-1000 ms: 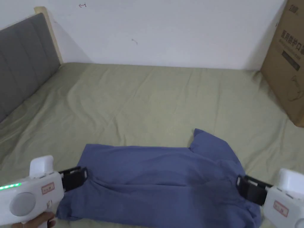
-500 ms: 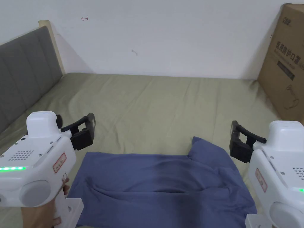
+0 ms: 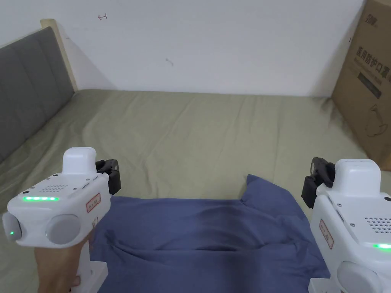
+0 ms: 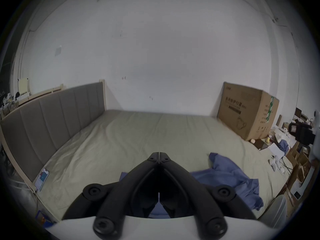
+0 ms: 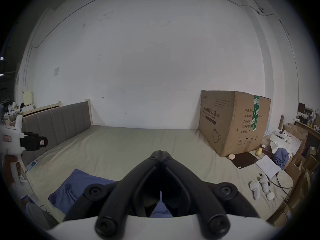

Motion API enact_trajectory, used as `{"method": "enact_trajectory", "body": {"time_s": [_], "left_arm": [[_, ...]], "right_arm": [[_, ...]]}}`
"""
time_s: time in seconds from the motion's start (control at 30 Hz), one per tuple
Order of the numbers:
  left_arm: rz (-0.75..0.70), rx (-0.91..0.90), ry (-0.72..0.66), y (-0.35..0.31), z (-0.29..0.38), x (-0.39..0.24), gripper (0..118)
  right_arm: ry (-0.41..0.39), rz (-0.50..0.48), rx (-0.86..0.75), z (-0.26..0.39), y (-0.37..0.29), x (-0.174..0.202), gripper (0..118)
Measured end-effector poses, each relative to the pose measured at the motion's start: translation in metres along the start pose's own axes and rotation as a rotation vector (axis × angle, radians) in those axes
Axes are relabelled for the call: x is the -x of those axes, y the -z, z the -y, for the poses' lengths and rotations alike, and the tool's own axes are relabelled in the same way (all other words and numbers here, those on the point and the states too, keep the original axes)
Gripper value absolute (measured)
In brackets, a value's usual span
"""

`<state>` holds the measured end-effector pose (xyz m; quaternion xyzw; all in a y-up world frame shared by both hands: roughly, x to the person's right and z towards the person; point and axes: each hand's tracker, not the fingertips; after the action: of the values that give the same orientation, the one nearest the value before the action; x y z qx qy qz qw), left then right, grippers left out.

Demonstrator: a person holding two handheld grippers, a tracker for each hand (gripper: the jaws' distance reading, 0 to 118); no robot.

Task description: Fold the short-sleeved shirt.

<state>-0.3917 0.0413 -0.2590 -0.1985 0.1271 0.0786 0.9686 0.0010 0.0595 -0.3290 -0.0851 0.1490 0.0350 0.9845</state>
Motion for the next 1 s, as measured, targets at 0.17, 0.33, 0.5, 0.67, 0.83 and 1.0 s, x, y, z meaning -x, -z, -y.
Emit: {"method": "enact_trajectory", "body": {"time_s": [0.17, 0.33, 0.5, 0.67, 0.83, 1.0], "left_arm": [[-0.024, 0.164, -0.016, 0.079, 0.005, 0.039, 0], [-0.037, 0.384, -0.137, 0.153, 0.021, 0.075, 22], [-0.121, 0.506, -0.062, 0.204, 0.046, 0.087, 79], [-0.152, 0.598, -0.05, 0.261, 0.073, 0.109, 79], [-0.133, 0.654, -0.07, 0.289, 0.092, 0.108, 66], [-0.069, 0.629, -0.097, 0.281, 0.091, 0.1, 3]], "right_arm": [[0.006, 0.008, 0.043, 0.005, 0.033, -0.001, 0], [0.005, 0.019, 0.09, 0.017, 0.068, -0.003, 0], [-0.002, 0.033, 0.153, 0.033, 0.098, -0.007, 0], [0.005, 0.044, 0.213, 0.051, 0.123, -0.009, 0], [0.013, 0.055, 0.255, 0.065, 0.136, -0.011, 0], [0.061, 0.053, 0.317, 0.075, 0.15, -0.024, 0]]}}
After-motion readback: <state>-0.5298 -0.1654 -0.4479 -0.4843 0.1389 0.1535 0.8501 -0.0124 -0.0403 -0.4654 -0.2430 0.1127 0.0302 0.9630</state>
